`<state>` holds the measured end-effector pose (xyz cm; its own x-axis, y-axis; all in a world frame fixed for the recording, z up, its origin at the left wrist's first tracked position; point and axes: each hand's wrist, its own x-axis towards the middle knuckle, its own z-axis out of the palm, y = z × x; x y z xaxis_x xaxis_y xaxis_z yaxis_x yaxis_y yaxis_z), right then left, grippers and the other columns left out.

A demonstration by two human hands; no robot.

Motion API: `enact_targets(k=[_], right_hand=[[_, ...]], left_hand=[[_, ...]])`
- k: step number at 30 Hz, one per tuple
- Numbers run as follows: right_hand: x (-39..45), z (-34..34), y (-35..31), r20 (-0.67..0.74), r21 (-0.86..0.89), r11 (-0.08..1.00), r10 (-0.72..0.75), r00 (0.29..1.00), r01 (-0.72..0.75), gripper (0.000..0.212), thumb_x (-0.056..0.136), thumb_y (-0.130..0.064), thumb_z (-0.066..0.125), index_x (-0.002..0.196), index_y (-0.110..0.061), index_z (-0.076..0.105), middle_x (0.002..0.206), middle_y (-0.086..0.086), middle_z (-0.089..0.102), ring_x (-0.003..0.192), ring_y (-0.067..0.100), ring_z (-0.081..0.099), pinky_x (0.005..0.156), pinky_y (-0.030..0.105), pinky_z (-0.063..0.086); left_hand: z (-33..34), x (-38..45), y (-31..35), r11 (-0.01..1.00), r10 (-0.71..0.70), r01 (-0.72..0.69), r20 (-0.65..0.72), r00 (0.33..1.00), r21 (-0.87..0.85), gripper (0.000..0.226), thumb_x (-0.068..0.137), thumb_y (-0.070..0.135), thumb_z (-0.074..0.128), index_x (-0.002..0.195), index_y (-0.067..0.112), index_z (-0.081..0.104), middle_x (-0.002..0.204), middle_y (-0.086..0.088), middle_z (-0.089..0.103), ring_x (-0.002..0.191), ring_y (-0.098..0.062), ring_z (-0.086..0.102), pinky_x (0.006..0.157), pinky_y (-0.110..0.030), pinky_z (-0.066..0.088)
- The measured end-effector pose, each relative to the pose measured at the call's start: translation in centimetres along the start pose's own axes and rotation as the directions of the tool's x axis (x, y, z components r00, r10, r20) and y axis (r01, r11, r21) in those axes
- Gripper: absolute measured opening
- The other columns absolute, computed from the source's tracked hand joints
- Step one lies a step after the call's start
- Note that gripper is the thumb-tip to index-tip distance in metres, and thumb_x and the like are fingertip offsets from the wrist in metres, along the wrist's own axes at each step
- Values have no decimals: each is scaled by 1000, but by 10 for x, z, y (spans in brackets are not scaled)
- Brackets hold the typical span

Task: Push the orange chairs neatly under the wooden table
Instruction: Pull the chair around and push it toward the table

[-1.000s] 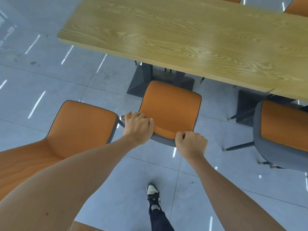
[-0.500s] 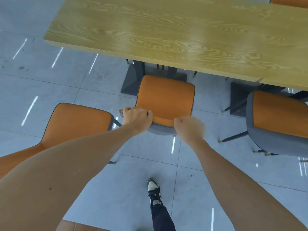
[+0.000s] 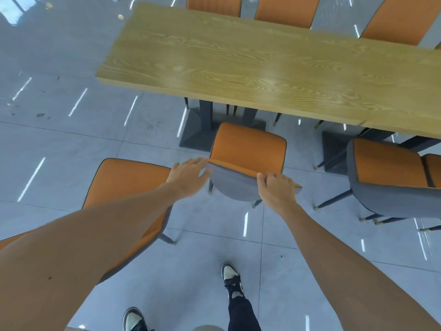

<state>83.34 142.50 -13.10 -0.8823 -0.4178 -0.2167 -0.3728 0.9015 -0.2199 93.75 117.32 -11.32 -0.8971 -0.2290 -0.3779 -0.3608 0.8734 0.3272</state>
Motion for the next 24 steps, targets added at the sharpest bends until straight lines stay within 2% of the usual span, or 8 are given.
enact_targets(k=[2, 5, 8, 11, 15, 20, 22, 24], right_hand=[[-8, -4, -24, 45, -85, 996, 29, 999, -25, 54, 96, -42, 17, 105, -10, 59, 105, 11, 62, 105, 34, 53, 96, 49, 37], [-29, -4, -67, 22, -130, 991, 40, 999, -37, 50, 96, -49, 34, 115, -9, 58, 114, 12, 60, 112, 34, 51, 101, 49, 35], [-68, 8, -133, 7, -30, 1000, 8, 1000, -8, 47, 95, -46, 39, 115, -8, 58, 113, 12, 61, 112, 34, 53, 99, 47, 35], [-113, 32, -207, 48, 3, 996, -84, 995, 84, 53, 97, -47, 38, 134, -12, 51, 134, 14, 54, 126, 34, 45, 108, 51, 28], [-168, 64, -299, 19, 55, 988, -144, 989, 143, 60, 99, -51, 35, 147, -15, 39, 153, 15, 37, 143, 32, 28, 115, 56, 21], [-218, 104, -383, -65, 142, 975, -163, 984, 171, 61, 99, -52, 34, 149, -18, 32, 159, 18, 24, 148, 34, 15, 119, 57, 14], [-229, 121, -408, -67, 160, 973, -160, 985, 169, 60, 99, -52, 34, 150, -20, 29, 160, 17, 22, 148, 33, 14, 119, 57, 14], [-238, 142, -428, 5, 180, 970, -167, 986, 163, 60, 100, -53, 33, 150, -20, 29, 159, 16, 25, 147, 32, 19, 119, 54, 17]], left_hand=[[-13, -16, -20, 999, 44, -44, -3, 999, -4, 56, 106, 50, 24, 156, 27, 33, 165, 1, 29, 151, -18, 25, 121, -48, 20], [-34, -49, -55, 997, 76, -75, -11, 997, 14, 57, 107, 50, 23, 156, 23, 32, 166, -1, 26, 151, -20, 25, 122, -47, 21], [-50, -96, -99, 991, 127, -127, -7, 992, 35, 55, 107, 45, 24, 154, 18, 37, 163, -3, 32, 149, -22, 30, 120, -47, 25], [-60, -142, -153, 985, 162, -161, -8, 987, 68, 51, 108, 40, 27, 147, 15, 47, 157, -7, 39, 147, -27, 32, 116, -51, 27], [-67, -194, -224, 992, 116, -114, -45, 992, 57, 59, 106, 49, 25, 157, 19, 31, 166, -5, 23, 154, -22, 17, 122, -50, 17], [-57, -246, -293, 997, 75, -73, -160, 984, 14, 58, 106, 51, 26, 157, 23, 26, 168, -5, 15, 155, -25, 10, 123, -53, 12], [-47, -263, -318, 999, 39, -41, -175, 984, -7, 58, 106, 52, 27, 157, 23, 26, 168, -6, 15, 155, -26, 11, 124, -54, 11], [-34, -279, -342, 1000, 0, 2, -173, 985, 9, 56, 105, 52, 29, 153, 22, 34, 165, -6, 26, 153, -27, 19, 122, -54, 16]])
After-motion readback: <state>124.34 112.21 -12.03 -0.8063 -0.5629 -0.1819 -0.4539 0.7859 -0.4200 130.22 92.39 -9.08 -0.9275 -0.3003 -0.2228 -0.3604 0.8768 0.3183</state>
